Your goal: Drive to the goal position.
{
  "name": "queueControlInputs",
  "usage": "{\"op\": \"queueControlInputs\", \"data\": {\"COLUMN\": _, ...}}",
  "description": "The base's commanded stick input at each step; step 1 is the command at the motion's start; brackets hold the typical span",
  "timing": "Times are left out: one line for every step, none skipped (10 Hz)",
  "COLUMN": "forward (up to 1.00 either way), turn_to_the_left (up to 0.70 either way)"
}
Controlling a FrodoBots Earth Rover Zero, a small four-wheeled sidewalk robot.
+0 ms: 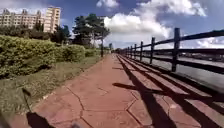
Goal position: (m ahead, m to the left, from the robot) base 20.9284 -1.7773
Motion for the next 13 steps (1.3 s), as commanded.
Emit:
{"op": "queueControlInputs", "data": {"forward": 0.85, "turn_to_the_left": 0.0}}
{"op": "queueControlInputs", "data": {"forward": 0.85, "turn_to_the_left": 0.0}}
{"op": "queueControlInputs", "data": {"forward": 0.85, "turn_to_the_left": 0.0}}
{"op": "queueControlInputs", "data": {"forward": 0.85, "turn_to_the_left": 0.0}}
{"op": "queueControlInputs", "data": {"forward": 0.85, "turn_to_the_left": 0.0}}
{"op": "queueControlInputs", "data": {"forward": 0.85, "turn_to_the_left": 0.0}}
{"op": "queueControlInputs", "data": {"forward": 0.85, "turn_to_the_left": 0.0}}
{"op": "queueControlInputs", "data": {"forward": 0.85, "turn_to_the_left": 0.0}}
{"op": "queueControlInputs", "data": {"forward": 0.85, "turn_to_the_left": 0.0}}
{"op": "queueControlInputs", "data": {"forward": 0.85, "turn_to_the_left": 0.0}}
{"op": "queueControlInputs", "data": {"forward": 0.85, "turn_to_the_left": 0.0}}
{"op": "queueControlInputs", "data": {"forward": 0.85, "turn_to_the_left": 0.0}}
{"op": "queueControlInputs", "data": {"forward": 0.85, "turn_to_the_left": 0.0}}
